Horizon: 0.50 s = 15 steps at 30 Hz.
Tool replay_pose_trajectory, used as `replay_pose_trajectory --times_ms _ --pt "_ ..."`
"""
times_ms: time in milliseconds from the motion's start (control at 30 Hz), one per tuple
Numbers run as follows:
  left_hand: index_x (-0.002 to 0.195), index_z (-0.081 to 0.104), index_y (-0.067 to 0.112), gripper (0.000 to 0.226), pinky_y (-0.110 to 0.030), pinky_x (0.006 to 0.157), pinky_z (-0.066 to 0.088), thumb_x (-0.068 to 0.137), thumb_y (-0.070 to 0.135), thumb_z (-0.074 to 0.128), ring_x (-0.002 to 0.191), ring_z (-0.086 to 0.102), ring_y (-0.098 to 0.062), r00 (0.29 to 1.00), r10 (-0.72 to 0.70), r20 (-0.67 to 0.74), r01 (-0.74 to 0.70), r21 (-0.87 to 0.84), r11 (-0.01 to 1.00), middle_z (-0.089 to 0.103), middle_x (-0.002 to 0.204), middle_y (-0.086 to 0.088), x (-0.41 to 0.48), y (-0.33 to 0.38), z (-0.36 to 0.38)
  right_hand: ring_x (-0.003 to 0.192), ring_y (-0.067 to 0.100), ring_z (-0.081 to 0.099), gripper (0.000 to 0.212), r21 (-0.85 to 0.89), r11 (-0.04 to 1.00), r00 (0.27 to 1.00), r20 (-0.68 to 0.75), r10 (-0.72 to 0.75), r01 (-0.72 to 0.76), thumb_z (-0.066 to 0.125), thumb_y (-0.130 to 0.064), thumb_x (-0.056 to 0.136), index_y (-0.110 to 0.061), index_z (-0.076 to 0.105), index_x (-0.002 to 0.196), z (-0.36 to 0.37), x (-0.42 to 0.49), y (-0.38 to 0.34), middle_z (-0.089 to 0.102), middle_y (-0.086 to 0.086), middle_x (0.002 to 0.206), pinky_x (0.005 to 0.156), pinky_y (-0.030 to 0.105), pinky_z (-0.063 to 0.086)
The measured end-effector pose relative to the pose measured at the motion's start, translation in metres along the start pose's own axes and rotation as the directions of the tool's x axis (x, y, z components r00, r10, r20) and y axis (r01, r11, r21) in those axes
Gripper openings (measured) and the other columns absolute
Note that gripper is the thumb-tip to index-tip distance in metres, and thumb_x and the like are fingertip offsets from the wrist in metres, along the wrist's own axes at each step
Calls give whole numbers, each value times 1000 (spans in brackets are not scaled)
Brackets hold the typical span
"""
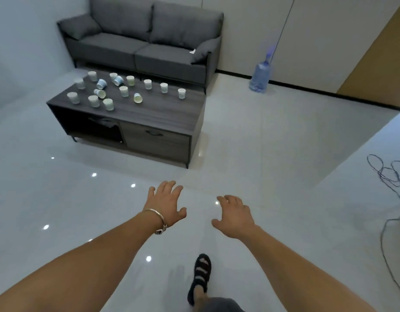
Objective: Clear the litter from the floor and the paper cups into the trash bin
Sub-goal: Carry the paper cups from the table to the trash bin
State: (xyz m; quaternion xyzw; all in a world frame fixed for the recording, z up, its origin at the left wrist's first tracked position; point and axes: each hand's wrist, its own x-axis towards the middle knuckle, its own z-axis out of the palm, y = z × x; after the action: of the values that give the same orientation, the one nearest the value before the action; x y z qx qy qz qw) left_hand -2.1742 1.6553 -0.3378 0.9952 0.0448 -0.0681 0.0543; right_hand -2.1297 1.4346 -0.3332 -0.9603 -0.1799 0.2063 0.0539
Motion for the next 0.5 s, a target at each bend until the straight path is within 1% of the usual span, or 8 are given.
replay_pose_trajectory --times_ms 133,300,400,500 --pt "145 22 28 71 -48 113 14 84 57 43 143 12 -21 992 -119 -31 119 -12 993 18 155 0 52 -53 -19 144 25 17 77 -38 992 993 2 -118 118 53 -49 89 -22 19 153 -26 88 -35 22 5 157 113 43 23" --pt "145 22 28 71 -46 112 16 84 58 40 143 13 -19 956 -285 -76 285 -8 958 18 154 2 99 -121 -44 143 25 20 76 -90 958 961 63 -268 273 53 -47 89 -22 19 153 -60 181 -88 24 4 156 111 42 27" --pt "146 20 27 72 -47 114 15 84 57 41 144 11 -19 942 -336 -29 336 -11 942 16 155 2 112 -160 -46 142 26 21 77 -102 941 943 115 -311 323 54 -46 90 -21 18 153 -73 231 -122 23 5 156 110 43 29" --pt "147 18 27 73 -46 114 14 84 57 41 144 8 -19 913 -408 -4 408 -31 913 14 156 2 129 -203 -40 141 26 22 77 -125 922 925 153 -348 368 53 -46 89 -21 18 153 -78 279 -164 23 4 156 110 43 30"
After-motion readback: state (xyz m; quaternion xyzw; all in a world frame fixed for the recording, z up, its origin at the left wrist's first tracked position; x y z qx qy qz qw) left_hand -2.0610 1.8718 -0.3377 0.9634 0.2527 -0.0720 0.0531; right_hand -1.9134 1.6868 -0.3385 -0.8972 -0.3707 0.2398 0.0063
